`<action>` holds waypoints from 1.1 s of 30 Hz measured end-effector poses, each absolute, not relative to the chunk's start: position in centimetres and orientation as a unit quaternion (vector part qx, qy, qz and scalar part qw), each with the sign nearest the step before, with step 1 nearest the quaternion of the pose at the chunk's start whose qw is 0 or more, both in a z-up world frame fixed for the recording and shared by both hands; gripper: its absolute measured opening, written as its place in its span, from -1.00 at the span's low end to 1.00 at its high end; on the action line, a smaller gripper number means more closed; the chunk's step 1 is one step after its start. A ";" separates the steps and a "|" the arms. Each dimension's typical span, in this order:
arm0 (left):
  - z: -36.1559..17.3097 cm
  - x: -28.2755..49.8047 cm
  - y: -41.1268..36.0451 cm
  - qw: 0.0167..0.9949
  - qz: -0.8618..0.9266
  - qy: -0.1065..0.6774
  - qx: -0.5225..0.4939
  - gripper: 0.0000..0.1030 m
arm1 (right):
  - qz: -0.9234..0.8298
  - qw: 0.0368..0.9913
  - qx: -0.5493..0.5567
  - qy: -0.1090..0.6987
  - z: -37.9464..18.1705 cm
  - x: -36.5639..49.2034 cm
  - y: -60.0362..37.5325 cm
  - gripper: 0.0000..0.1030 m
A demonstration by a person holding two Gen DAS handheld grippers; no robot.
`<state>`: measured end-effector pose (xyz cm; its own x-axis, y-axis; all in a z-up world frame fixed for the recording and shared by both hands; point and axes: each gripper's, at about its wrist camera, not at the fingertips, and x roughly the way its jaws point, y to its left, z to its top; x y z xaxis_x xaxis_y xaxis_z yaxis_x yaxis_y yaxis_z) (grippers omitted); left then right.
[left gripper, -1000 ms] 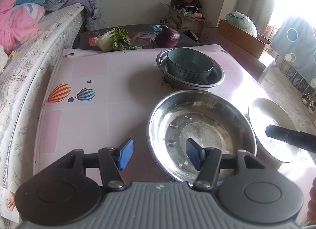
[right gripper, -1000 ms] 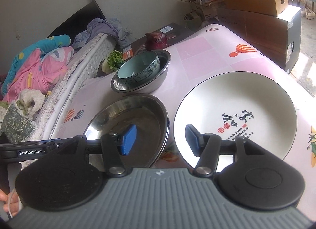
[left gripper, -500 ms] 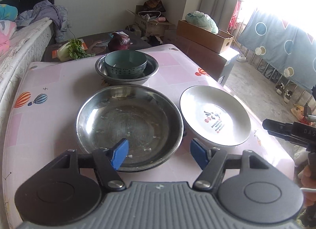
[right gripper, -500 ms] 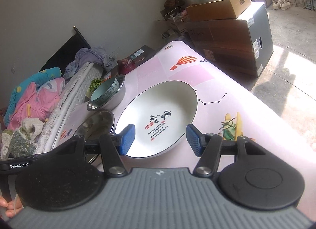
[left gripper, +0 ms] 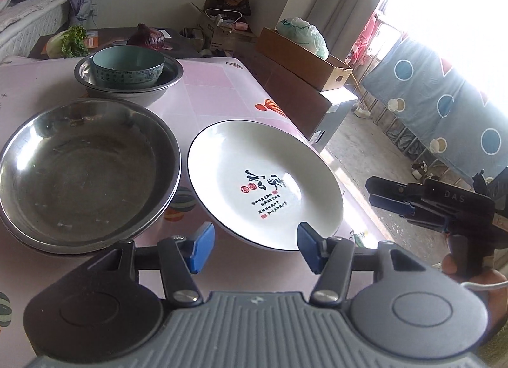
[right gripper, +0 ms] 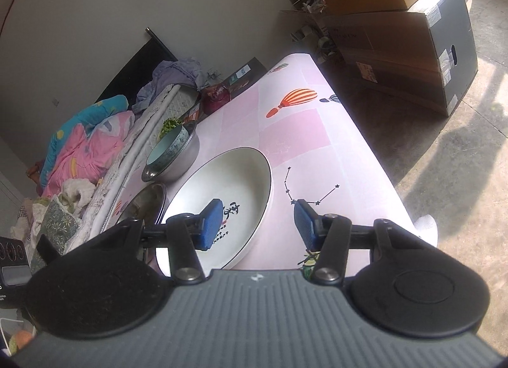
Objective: Organize plates and bowls
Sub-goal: 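Open both grippers and move them to the rim of the white printed plate, then close both grippers on the white plate rim and lift it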
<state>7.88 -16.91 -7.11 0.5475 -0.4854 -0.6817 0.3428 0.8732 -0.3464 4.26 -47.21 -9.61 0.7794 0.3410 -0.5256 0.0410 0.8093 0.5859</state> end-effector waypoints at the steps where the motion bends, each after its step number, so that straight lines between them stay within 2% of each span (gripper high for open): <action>1: -7.3 8.0 -17.1 0.876 -0.231 0.413 -0.088 0.13 | 0.088 0.895 0.295 0.324 -9.9 5.2 -47.4 -0.05; 6: -8.2 8.6 -17.6 0.879 -0.210 0.418 -0.097 0.06 | 0.108 0.889 0.288 0.340 -11.0 9.3 -47.9 -0.07; 10: -8.7 9.3 -17.8 0.876 -0.200 0.425 -0.105 -0.17 | 0.123 0.878 0.298 0.354 -12.0 12.1 -47.9 -0.12; 17: -9.6 10.3 -17.6 0.869 -0.190 0.442 -0.117 -0.40 | 0.159 0.860 0.303 0.379 -13.4 15.5 -46.7 -0.24; 18: -9.6 10.5 -17.5 0.868 -0.189 0.444 -0.120 -0.40 | 0.168 0.856 0.304 0.382 -13.4 15.6 -46.3 -0.29; 25: -9.6 10.3 -17.2 0.863 -0.191 0.452 -0.118 -0.40 | 0.161 0.865 0.260 0.399 -12.2 13.8 -44.4 -0.25; 33: -9.7 8.0 -16.7 0.848 -0.223 0.470 -0.102 -0.40 | 0.134 0.863 0.263 0.411 -11.8 6.9 -43.4 -0.24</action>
<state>8.03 -16.66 -9.66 0.4591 -0.4733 -0.7518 0.2824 0.8801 -0.3817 6.88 -43.40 -11.76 0.6269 0.4471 -0.6380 -0.0160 0.8261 0.5632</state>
